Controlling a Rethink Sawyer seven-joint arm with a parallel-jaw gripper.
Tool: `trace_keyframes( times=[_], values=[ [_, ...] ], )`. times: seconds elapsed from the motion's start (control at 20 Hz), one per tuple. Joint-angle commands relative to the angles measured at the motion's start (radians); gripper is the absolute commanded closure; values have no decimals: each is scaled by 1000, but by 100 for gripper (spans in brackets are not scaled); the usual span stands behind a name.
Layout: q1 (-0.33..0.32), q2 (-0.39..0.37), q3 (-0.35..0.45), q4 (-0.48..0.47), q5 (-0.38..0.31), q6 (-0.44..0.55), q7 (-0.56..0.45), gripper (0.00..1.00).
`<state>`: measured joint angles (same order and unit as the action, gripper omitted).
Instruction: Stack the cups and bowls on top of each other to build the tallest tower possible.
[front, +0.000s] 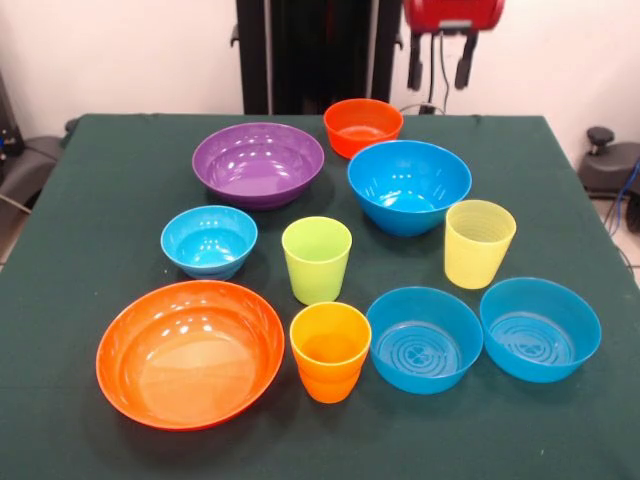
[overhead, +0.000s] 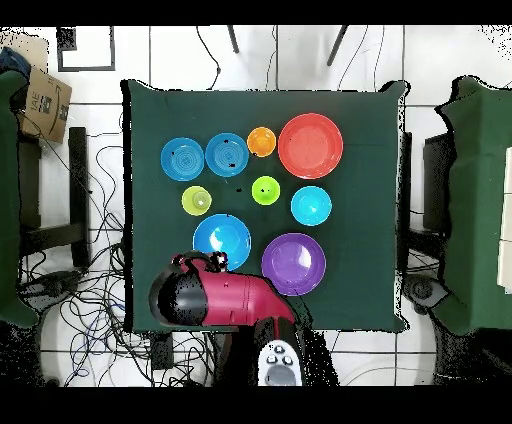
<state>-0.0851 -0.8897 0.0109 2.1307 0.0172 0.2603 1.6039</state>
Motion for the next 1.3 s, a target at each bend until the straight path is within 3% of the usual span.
trace_keyframes(
  times=[0.05, 0.7, 1.05, 1.3],
  values=[
    [28, 156, 16, -92, 35, -40, 200, 0],
    [30, 292, -4, -79, -34, -223, 249, 0],
    [38, 388, 1, -109, -30, -356, 279, 0],
    [32, 412, -4, -118, -32, -388, 274, 0]
  ],
)
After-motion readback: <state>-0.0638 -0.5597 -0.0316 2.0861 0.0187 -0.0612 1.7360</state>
